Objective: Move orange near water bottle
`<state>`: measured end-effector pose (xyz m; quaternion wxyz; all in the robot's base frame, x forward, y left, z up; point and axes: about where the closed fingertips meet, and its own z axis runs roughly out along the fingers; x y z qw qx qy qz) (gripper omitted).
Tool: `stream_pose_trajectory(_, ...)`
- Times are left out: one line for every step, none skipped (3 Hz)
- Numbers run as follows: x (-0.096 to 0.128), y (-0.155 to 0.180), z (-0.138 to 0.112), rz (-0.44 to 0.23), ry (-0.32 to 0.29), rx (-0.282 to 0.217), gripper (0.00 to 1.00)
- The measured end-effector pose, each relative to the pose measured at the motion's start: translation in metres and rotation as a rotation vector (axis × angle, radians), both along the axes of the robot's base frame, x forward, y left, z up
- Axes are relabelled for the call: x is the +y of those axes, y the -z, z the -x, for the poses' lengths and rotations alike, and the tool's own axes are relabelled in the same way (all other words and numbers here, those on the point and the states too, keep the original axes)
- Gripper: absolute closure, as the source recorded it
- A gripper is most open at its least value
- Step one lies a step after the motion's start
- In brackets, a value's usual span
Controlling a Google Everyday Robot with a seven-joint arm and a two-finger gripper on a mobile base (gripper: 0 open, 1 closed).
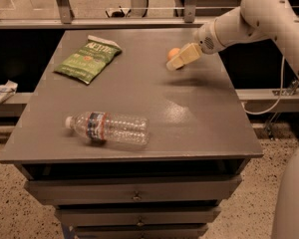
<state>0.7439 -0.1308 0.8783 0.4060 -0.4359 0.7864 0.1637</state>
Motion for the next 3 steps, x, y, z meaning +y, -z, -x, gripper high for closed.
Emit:
stream_pose_trajectory(0.0074,0.0143,-0.0153,-0.032,0.021,0.009,0.0)
stream_pose_trajectory(0.0105,0.0236,-0.0222,-0.062,0.036,0.006,0.26)
stream_pose_trajectory(0.0096,0.0208,-0.0233,-0.076,0.041,-0.009,0.49)
